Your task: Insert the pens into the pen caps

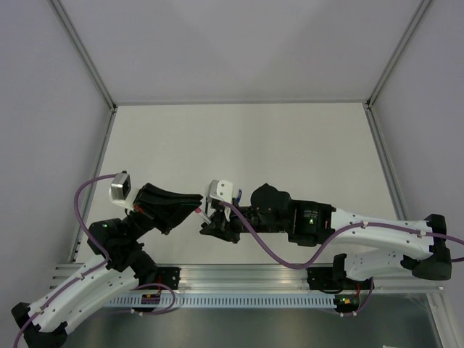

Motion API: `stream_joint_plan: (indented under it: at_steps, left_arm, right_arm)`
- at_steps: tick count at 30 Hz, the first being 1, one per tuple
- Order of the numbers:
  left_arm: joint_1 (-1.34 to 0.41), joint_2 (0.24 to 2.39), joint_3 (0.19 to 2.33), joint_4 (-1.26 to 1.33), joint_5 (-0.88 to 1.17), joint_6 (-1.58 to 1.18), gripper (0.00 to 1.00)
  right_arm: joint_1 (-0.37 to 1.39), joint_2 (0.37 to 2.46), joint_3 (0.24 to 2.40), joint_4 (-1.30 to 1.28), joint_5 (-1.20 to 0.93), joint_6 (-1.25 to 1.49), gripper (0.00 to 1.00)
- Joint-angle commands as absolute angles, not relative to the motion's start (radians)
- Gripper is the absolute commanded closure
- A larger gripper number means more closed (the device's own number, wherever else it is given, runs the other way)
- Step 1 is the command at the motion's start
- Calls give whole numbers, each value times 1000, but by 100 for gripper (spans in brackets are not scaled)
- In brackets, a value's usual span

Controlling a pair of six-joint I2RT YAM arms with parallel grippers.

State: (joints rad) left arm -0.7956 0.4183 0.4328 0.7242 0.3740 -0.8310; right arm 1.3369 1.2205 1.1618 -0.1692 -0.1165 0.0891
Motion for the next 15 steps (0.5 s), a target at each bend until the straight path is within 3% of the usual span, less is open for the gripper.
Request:
stream_joint_plan:
  at_steps: [1, 15]
  left_arm:
    - [-816, 443, 370, 386, 581, -815, 98]
    - [-818, 457, 278, 543, 713, -696, 98]
  right_arm:
    - [1298, 1180, 1338, 184, 28, 48, 100]
    - [1261, 1195, 1393, 135, 9, 176, 100]
